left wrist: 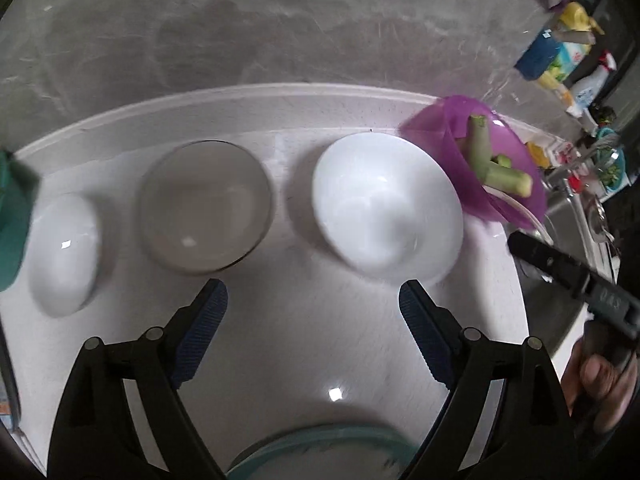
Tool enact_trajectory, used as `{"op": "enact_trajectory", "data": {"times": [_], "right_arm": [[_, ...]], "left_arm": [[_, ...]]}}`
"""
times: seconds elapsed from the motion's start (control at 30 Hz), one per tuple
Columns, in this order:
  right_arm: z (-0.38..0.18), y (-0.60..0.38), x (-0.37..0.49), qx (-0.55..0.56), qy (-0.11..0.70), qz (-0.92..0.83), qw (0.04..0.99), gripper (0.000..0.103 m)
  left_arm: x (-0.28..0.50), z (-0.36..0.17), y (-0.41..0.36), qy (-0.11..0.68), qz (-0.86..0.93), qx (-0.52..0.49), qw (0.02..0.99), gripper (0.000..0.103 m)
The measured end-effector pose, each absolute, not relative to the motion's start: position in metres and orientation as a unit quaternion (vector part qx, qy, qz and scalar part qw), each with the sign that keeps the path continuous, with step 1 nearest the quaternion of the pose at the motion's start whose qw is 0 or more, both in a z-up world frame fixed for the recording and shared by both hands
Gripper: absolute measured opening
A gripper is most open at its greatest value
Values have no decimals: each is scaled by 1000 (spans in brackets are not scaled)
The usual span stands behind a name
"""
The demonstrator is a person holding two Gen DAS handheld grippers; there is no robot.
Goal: Organize plates and bowls
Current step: 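Move both grippers to the rim of the large white bowl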
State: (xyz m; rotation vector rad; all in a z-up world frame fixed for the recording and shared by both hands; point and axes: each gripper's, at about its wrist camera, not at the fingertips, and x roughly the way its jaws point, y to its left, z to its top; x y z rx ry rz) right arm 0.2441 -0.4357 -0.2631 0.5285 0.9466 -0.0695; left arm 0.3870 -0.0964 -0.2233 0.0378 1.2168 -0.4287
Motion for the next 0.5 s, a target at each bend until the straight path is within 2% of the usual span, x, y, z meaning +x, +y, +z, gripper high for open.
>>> {"op": "enact_trajectory", "data": {"times": [0.17,0.37,0.5], "right_arm": [[-292,-443,267,265,483,-28,834,78],[-306,-449,277,275,491,-21,827,78],[-313,-448,288,277,498,-10,822,73]], "left_arm": [[417,-256,-130,592,-197,21,781,88],[439,-272,-143,602,-191,20,775,88],[459,-281,-153,606,-184,31,773,88]]}}
